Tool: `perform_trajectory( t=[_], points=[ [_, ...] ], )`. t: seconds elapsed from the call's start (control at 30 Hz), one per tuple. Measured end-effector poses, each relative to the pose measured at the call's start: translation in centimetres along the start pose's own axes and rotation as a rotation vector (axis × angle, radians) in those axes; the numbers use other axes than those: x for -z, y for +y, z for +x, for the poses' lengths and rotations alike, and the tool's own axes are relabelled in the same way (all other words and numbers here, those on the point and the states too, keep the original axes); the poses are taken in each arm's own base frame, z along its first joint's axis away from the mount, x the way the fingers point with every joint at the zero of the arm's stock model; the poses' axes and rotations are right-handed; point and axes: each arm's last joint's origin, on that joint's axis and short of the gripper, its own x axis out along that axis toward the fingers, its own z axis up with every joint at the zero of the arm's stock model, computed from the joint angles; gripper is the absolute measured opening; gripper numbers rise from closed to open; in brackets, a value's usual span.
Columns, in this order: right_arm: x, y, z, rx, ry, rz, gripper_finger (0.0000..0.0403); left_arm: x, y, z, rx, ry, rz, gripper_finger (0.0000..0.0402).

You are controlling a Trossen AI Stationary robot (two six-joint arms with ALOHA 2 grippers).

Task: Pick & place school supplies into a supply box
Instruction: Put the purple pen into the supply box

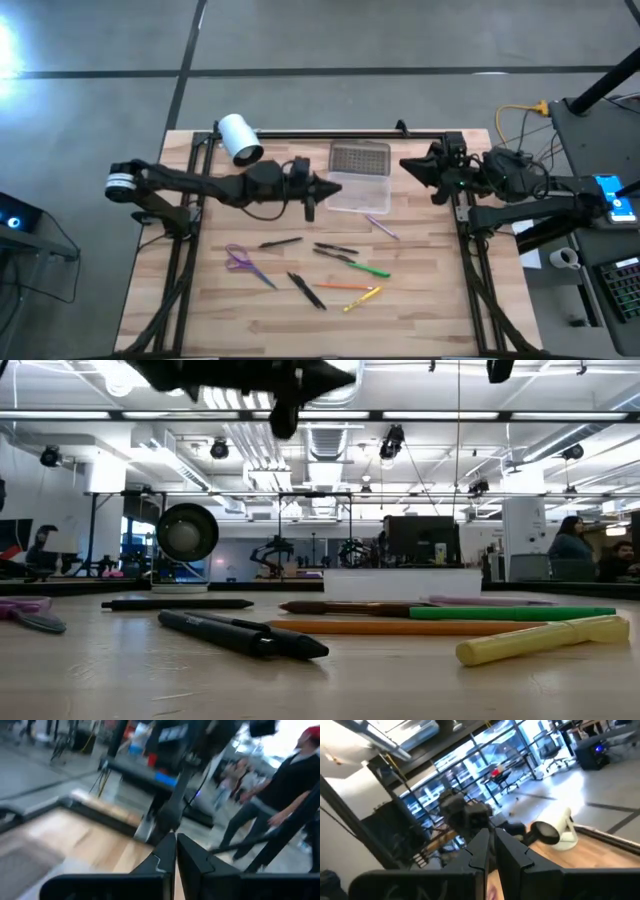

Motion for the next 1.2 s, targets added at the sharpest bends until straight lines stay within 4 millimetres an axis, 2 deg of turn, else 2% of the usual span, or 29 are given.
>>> perform_trajectory(
  t=[0.1, 0.23, 0.43, 0.6, 0.73, 0.83, 0.93, 1.1, 1.2],
  points=[
    [-0.3, 0.1, -0.2, -0.006, -0.021, 0.007, 0.0022, -2.0, -1.0, 0.3, 0.048, -0.028, 0.002, 0.0],
    [-0.5, 0.5, -0.7, -0.115, 0.02, -0.013, 0.0022, -4.1, -1.9, 0.9, 0.047, 0.012, 0.076, 0.0],
    [0.0, 0.5, -0.2, -0.157, 0.087, 0.012, 0.0036, -6.1, -2.1, 0.9, -0.207, 0.131, 0.155, 0.001],
    [1.2, 0.2, 1.4, -0.123, 0.155, 0.014, 0.0084, -7.3, -2.7, 0.7, -0.225, 0.17, 0.2, 0.0055],
    [2.5, -0.3, 2.4, -0.093, 0.261, 0.03, 0.0139, -7.3, -2.6, 0.5, -0.232, 0.19, 0.209, 0.01],
    [2.8, -0.5, 2.5, -0.049, 0.337, 0.019, 0.0173, -6.9, -2.4, -0.1, -0.255, 0.255, 0.214, 0.0121],
    [2.6, -0.8, 2.3, 0.049, 0.45, -0.028, 0.0193, -6.8, -2.2, -0.6, -0.276, 0.307, 0.214, 0.0126],
    [2.3, -1.4, 1.8, 0.32, 0.668, -0.129, 0.0201, -6.9, -1.6, -1.2, -0.307, 0.341, 0.208, 0.0125],
    [2.7, -1.9, 2.2, 0.438, 0.767, -0.196, 0.0201, -7.2, -0.6, -1.5, -0.347, 0.349, 0.192, 0.0124]
  ],
)
